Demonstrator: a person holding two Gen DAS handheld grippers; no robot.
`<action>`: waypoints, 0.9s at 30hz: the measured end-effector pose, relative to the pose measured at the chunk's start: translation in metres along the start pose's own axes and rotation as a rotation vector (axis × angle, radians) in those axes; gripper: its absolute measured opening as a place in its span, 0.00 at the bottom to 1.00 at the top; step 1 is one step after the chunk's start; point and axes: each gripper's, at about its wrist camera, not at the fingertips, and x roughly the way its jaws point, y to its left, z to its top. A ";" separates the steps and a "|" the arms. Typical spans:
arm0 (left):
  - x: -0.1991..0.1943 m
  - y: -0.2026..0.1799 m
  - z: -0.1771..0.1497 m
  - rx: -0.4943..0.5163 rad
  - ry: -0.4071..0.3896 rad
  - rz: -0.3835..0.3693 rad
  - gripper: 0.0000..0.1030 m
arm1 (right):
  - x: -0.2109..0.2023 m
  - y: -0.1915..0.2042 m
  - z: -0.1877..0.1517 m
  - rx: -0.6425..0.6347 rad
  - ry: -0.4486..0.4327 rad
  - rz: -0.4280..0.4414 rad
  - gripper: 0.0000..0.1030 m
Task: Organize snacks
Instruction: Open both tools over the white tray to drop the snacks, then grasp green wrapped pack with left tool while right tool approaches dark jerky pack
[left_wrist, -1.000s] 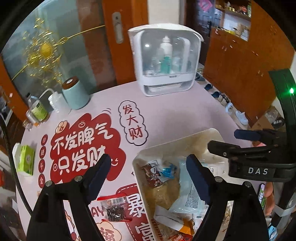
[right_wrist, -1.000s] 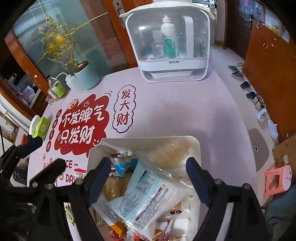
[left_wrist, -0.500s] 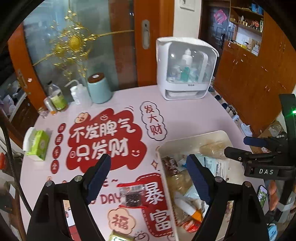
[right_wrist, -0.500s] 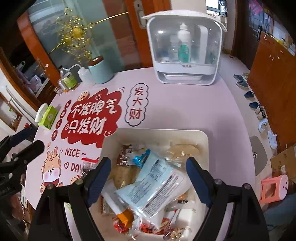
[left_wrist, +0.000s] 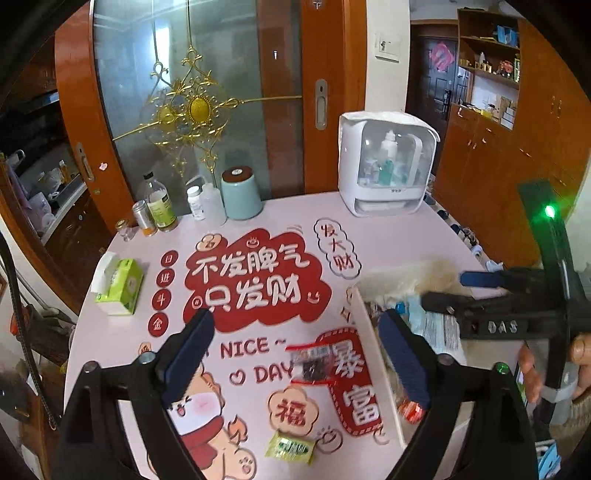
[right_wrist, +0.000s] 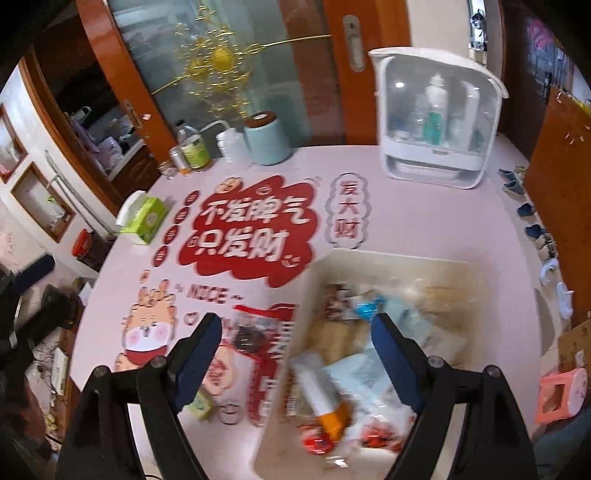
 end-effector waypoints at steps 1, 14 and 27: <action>-0.002 0.005 -0.009 0.003 0.008 -0.009 0.92 | 0.003 0.008 -0.002 -0.002 0.006 0.009 0.81; 0.069 0.027 -0.129 -0.029 0.167 -0.004 0.93 | 0.063 0.043 -0.041 0.116 0.056 0.005 0.81; 0.166 0.029 -0.221 -0.101 0.406 -0.042 0.92 | 0.110 0.050 -0.069 0.145 0.151 0.002 0.81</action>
